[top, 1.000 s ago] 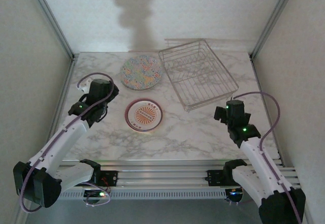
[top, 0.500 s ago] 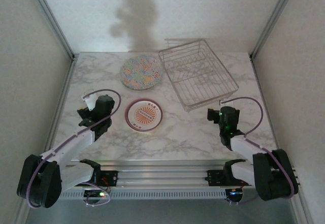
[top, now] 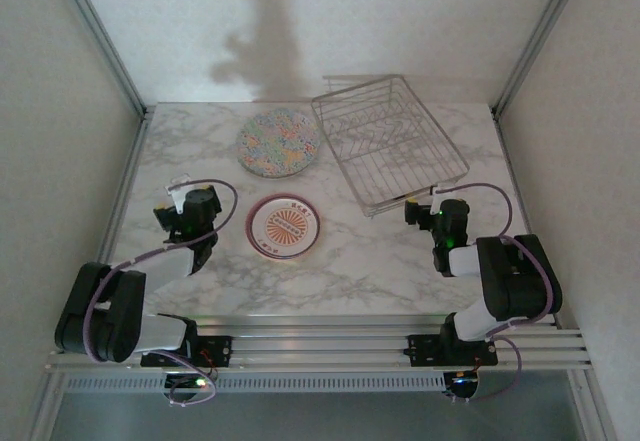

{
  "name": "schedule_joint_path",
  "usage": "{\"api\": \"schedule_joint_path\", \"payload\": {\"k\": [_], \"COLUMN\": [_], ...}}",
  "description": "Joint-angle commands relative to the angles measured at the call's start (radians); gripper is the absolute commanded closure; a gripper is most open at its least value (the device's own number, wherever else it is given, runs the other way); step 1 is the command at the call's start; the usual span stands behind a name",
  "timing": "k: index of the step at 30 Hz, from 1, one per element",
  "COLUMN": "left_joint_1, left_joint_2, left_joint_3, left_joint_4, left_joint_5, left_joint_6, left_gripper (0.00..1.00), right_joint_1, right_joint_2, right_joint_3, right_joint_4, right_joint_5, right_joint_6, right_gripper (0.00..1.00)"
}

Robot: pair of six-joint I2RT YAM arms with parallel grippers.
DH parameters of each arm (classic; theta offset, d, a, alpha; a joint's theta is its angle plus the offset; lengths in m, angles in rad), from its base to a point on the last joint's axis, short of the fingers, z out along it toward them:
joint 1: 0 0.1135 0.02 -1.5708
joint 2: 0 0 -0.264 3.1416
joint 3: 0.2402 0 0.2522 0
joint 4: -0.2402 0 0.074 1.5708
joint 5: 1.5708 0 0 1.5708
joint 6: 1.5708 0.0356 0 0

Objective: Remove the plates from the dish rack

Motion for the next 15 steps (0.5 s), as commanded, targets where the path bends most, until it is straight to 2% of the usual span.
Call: {"api": "schedule_joint_path", "payload": {"k": [1,7,12,15], "left_joint_1": [0.037,0.088,0.129,0.143], "left_joint_2": [0.017,0.078,0.126,0.138], "left_joint_3": [-0.033,-0.026,-0.027,-0.024], "left_joint_4": [0.144,0.243,0.370,0.388], "left_joint_5": [0.072,0.177,0.249,0.269], "left_joint_6": [0.014,0.031,0.049,0.057], "left_gripper": [0.00,0.00,0.00,0.00], "right_joint_1": [-0.004,-0.003,-0.007,-0.007], "right_joint_2": [0.005,0.013,0.013,0.013], "right_joint_3": [0.029,0.065,0.056,0.057], "right_joint_4": [0.045,-0.012,0.007,0.002], "right_joint_5": [0.008,0.117,0.135,0.137], "right_joint_6": [0.020,0.065,0.070,0.071], "right_gripper": [0.01,0.01,0.01,0.01]}}
